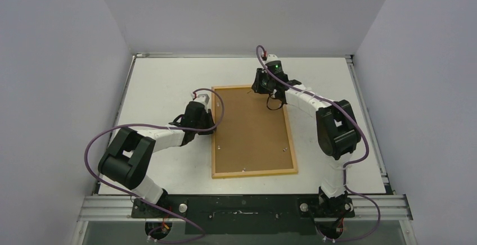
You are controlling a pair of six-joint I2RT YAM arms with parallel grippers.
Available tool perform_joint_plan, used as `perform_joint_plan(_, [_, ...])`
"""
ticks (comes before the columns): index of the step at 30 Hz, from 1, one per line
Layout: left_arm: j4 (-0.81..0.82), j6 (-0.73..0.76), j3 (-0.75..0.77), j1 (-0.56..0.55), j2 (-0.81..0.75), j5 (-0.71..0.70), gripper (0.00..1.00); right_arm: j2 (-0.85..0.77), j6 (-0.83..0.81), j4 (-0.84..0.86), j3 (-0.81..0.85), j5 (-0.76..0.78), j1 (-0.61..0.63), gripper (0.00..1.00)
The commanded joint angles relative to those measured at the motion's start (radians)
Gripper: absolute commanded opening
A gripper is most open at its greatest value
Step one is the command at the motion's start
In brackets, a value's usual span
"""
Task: Take the photo out of the frame
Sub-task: Release the photo frame item from the photo frame.
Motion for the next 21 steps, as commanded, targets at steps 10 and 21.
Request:
perform_joint_plan(10, [-0.001,0.017,0.036,0.006,0.009,-0.001,0.00,0.023,-0.014,0.061,0.020,0.185,-0.002,0.05])
perform_joint_plan(21, [-0.002,0.018,0.038,0.006,0.012,-0.003,0.00,0.066,-0.009,-0.027,0.067,0.334,-0.003,0.05])
